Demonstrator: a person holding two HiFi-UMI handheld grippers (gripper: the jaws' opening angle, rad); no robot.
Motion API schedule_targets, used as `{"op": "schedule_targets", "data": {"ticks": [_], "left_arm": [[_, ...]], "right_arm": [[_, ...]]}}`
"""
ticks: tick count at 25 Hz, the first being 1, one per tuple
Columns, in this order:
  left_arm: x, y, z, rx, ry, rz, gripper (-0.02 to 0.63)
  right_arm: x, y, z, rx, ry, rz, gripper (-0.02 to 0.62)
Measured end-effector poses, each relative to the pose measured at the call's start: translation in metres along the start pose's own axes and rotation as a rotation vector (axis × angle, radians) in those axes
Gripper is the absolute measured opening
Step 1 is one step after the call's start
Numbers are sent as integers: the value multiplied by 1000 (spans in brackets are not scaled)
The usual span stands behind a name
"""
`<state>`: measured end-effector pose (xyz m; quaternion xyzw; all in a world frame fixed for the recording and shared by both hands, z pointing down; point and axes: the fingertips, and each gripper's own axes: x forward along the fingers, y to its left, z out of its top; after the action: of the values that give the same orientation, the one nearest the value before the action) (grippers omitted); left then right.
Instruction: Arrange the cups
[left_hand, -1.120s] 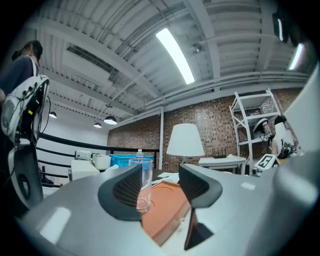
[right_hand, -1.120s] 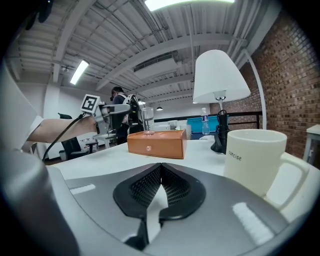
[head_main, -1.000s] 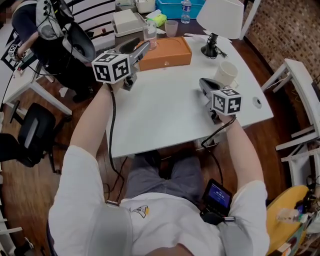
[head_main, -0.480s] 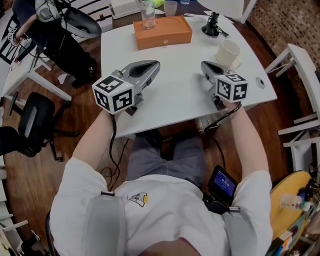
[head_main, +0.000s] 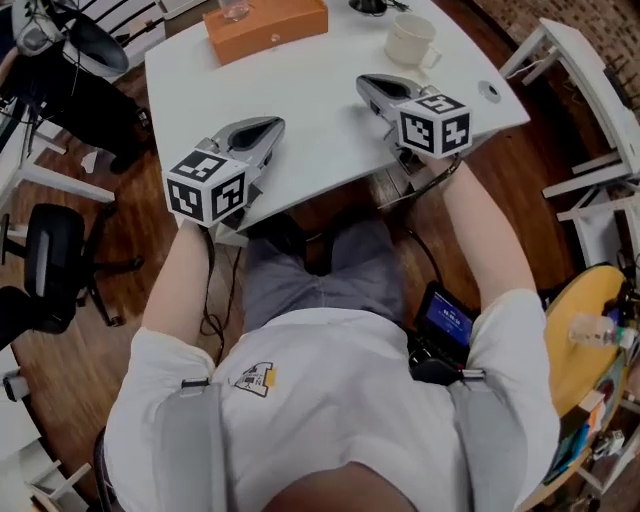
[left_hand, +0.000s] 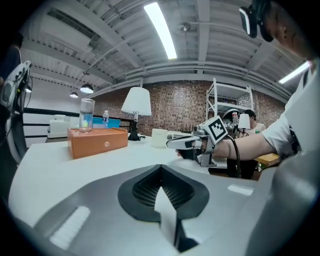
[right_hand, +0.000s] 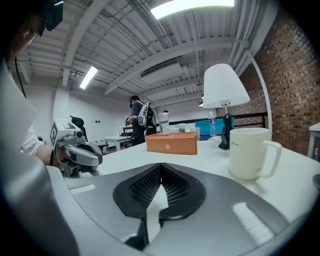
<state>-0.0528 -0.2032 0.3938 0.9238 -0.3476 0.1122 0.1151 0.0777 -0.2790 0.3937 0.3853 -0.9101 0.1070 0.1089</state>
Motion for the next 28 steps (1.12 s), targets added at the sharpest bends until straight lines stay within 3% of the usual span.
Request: {"op": "schedule_targets", "data": {"ticks": [28], "left_arm": [[11, -1, 8, -3, 29, 34, 0]], "right_arm": [[0, -8, 8, 15, 2, -16, 0]]}}
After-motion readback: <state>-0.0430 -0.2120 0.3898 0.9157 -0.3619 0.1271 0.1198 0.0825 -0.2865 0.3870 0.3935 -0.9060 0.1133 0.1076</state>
